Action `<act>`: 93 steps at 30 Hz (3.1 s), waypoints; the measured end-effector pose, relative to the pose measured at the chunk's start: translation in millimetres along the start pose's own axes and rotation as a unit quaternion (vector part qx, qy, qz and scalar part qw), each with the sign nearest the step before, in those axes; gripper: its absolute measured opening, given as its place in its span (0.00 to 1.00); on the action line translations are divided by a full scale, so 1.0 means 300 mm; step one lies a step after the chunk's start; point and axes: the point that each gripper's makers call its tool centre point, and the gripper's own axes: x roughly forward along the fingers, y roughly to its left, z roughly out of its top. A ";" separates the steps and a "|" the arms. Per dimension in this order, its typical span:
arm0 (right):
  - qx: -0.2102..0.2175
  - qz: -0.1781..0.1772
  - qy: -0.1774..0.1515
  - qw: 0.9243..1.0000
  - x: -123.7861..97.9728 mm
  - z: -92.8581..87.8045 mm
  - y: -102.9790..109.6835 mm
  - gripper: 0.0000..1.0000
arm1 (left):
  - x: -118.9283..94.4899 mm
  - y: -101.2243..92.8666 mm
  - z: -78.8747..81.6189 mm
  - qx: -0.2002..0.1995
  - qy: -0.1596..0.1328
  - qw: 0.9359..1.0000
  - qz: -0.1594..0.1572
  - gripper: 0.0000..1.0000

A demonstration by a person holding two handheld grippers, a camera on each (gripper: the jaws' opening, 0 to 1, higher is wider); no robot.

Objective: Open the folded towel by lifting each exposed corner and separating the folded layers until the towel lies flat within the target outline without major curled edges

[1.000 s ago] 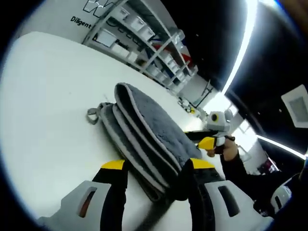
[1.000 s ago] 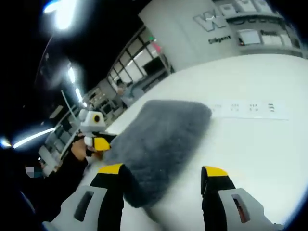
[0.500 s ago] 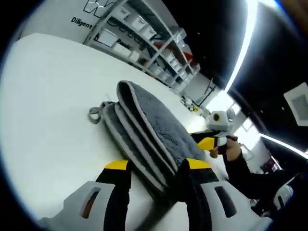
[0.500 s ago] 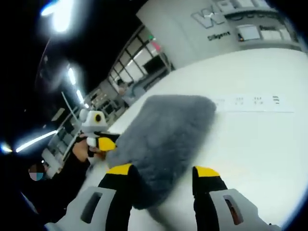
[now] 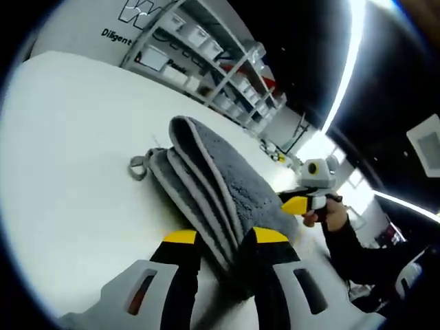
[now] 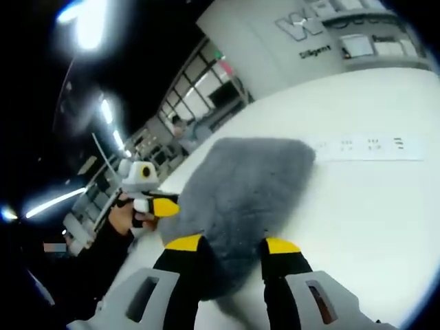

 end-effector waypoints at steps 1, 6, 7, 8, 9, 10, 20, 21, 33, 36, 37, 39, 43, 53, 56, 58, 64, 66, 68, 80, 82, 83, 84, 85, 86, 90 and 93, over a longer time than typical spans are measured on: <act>0.000 0.000 0.000 1.000 0.000 0.000 0.000 0.28 | 0.001 -0.001 -0.001 0.000 0.000 1.000 0.000 0.26; -0.006 0.000 0.001 1.000 0.003 0.004 -0.005 0.26 | 0.003 -0.009 -0.005 0.005 -0.002 1.000 0.002 0.24; -0.006 0.000 0.001 1.000 0.003 0.004 -0.004 0.26 | 0.005 -0.021 -0.014 0.006 -0.002 1.000 0.002 0.24; -0.005 0.000 0.001 1.000 0.003 0.005 -0.005 0.26 | 0.006 -0.027 -0.018 0.007 -0.002 1.000 0.002 0.23; -0.005 0.000 0.001 1.000 0.004 0.005 -0.005 0.26 | 0.006 -0.028 -0.019 0.007 -0.002 1.000 0.002 0.23; -0.005 0.000 0.001 1.000 0.004 0.005 -0.006 0.26 | 0.006 -0.030 -0.020 0.007 -0.002 1.000 0.002 0.22; -0.005 0.001 0.001 1.000 0.003 0.008 -0.010 0.25 | 0.000 -0.005 0.001 0.004 0.001 1.000 0.000 0.21; -0.005 0.000 0.001 1.000 0.003 0.008 -0.010 0.25 | 0.001 -0.004 0.002 0.007 0.001 1.000 0.001 0.20; -0.026 -0.019 -0.017 0.999 -0.004 0.023 0.001 0.16 | 0.003 -0.009 0.026 0.023 -0.023 0.999 0.027 0.12; -0.042 -0.020 -0.016 0.999 -0.007 0.018 0.013 0.14 | 0.006 -0.010 0.027 0.015 -0.037 0.999 0.037 0.11; -0.041 -0.020 -0.017 0.999 -0.009 0.018 0.010 0.13 | 0.006 -0.012 0.025 0.015 -0.041 0.998 0.039 0.11; -0.034 -0.019 -0.022 0.999 -0.012 0.016 0.005 0.13 | 0.005 -0.017 0.024 0.015 -0.051 0.998 0.042 0.11; -0.014 -0.015 -0.031 0.999 -0.016 0.008 0.004 0.12 | -0.003 -0.026 0.008 0.009 -0.055 0.997 0.044 0.10; -0.013 -0.018 -0.035 0.999 -0.034 -0.015 0.029 0.12 | -0.014 -0.046 -0.012 0.002 -0.053 0.997 0.048 0.09; -0.015 -0.020 -0.035 0.999 -0.041 -0.024 0.040 0.12 | -0.017 -0.060 -0.022 0.003 -0.049 0.998 0.047 0.08; -0.019 -0.023 -0.036 0.999 -0.041 -0.029 0.051 0.11 | -0.023 -0.065 -0.029 0.012 -0.039 0.997 0.062 0.07; -0.024 -0.028 -0.031 0.999 -0.057 -0.047 0.066 0.11 | -0.038 -0.088 -0.052 0.024 -0.027 0.997 0.065 0.07; -0.021 -0.026 -0.031 0.999 -0.063 -0.054 0.072 0.10 | -0.043 -0.094 -0.062 0.020 -0.025 0.998 0.061 0.07; -0.025 -0.025 -0.032 0.999 -0.070 -0.063 0.080 0.10 | -0.047 -0.104 -0.073 0.020 -0.023 0.998 0.059 0.07; -0.041 -0.058 -0.061 0.996 -0.100 -0.086 0.086 0.10 | -0.070 -0.151 -0.112 0.050 -0.029 0.996 0.069 0.07; -0.030 -0.035 -0.061 0.997 -0.107 -0.103 0.111 0.10 | -0.078 -0.150 -0.117 0.048 -0.034 0.996 0.068 0.07; -0.031 -0.032 -0.060 0.997 -0.113 -0.110 0.114 0.09 | -0.080 -0.156 -0.123 0.048 -0.033 0.996 0.065 0.07; -0.032 -0.030 -0.061 0.997 -0.117 -0.117 0.113 0.09 | -0.082 -0.163 -0.127 0.048 -0.033 0.996 0.061 0.07; -0.031 -0.027 -0.062 0.997 -0.122 -0.121 0.112 0.09 | -0.083 -0.170 -0.132 0.048 -0.032 0.997 0.059 0.07; -0.028 -0.023 -0.066 0.997 -0.125 -0.124 0.114 0.09 | -0.081 -0.175 -0.137 0.051 -0.031 0.996 0.058 0.07; 0.000 -0.012 -0.073 0.997 -0.132 -0.127 0.110 0.10 | -0.079 -0.180 -0.141 0.062 -0.032 0.996 0.056 0.07; 0.000 -0.010 -0.069 0.998 -0.129 -0.134 0.113 0.11 | -0.082 -0.180 -0.143 0.061 -0.033 0.996 0.055 0.07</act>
